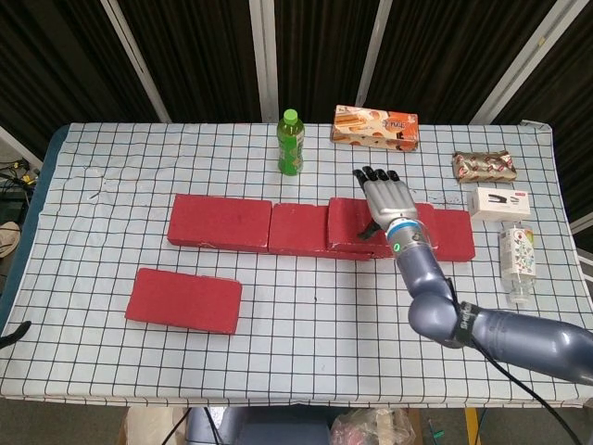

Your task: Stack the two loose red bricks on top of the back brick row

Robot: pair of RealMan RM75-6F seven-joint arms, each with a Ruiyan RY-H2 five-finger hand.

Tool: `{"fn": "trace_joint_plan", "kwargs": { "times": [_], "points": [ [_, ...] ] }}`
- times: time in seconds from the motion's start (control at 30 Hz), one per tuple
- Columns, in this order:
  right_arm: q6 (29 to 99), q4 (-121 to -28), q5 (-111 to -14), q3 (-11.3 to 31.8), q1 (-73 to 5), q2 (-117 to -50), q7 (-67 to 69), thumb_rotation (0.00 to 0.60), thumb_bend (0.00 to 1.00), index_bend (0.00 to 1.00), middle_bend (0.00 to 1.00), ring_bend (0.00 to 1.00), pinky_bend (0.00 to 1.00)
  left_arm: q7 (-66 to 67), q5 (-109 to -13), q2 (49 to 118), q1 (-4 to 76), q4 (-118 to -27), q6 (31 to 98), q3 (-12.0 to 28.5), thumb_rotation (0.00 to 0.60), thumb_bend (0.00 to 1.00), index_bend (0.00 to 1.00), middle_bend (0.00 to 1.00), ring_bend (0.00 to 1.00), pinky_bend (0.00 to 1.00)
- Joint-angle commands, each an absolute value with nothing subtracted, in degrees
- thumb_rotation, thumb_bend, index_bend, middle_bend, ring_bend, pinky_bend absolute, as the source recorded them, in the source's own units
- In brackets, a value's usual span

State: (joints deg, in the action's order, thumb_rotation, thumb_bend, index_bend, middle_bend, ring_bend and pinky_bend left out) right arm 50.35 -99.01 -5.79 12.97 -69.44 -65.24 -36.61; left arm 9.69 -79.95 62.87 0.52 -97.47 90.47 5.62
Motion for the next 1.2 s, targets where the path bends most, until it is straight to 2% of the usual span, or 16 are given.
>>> {"fn": "trace_joint_plan", "kwargs": {
  "times": [0.03, 0.17, 0.27, 0.5, 0.77, 0.87, 0.97, 1.2],
  "points": [
    [55.64, -109.47, -18.29, 13.4, -60.44, -56.57, -28.95, 0.6, 0.15, 0.01, 0.0, 0.0, 0.0, 9.31, -81.41, 63.06, 0.91, -97.12, 90.19, 5.13, 0.6, 0.0, 0.12, 0.05, 0.02, 0.18],
    [64.22, -117.66, -32.02, 10.42, -50.25, -51.43, -22.77, 0.6, 0.15, 0.01, 0.0, 0.0, 0.0, 8.29, -83.73, 63.35, 1.17, -96.53, 90.35, 4.4, 0.6, 0.0, 0.12, 0.05, 0.02, 0.18],
    [76.13, -123.77, -49.34, 3.22, -36.82, -48.18, -16.48, 0.6, 0.15, 0.01, 0.0, 0.0, 0.0, 8.96, -84.72, 63.82, 1.49, -96.78, 89.77, 3.75, 0.6, 0.0, 0.12, 0.05, 0.02, 0.18],
    [84.4, -123.12, -67.57, -3.83, -23.81, -48.24, -10.09, 0.6, 0.15, 0.01, 0.0, 0.0, 0.0, 8.33, -86.68, 64.27, 1.8, -96.9, 89.82, 3.07, 0.6, 0.0, 0.12, 0.04, 0.02, 0.18],
    [92.19, -121.6, -76.55, -8.32, -14.0, -53.78, -12.93, 0.6, 0.15, 0.01, 0.0, 0.0, 0.0, 2.06, -91.87, 67.14, 1.46, -97.68, 92.83, 1.97, 0.6, 0.0, 0.13, 0.11, 0.02, 0.24],
    [92.89, -121.03, -77.5, -8.95, -11.63, -55.85, -13.5, 0.6, 0.15, 0.01, 0.0, 0.0, 0.0, 0.5, -92.71, 68.92, 1.67, -97.83, 93.2, 1.98, 0.6, 0.0, 0.14, 0.09, 0.02, 0.17],
    [92.55, -120.41, -77.68, -8.7, -10.36, -57.27, -13.31, 0.6, 0.15, 0.01, 0.0, 0.0, 0.0, 2.64, -91.19, 67.09, 3.6, -100.84, 88.82, 2.14, 0.6, 0.0, 0.14, 0.04, 0.02, 0.09],
    [95.33, -118.19, -78.25, -6.49, -7.66, -60.0, -14.63, 0.6, 0.15, 0.0, 0.0, 0.0, 0.0, 10.01, -87.37, 60.85, 8.78, -110.9, 78.55, 2.88, 0.6, 0.0, 0.09, 0.0, 0.0, 0.09]
  ]
}}
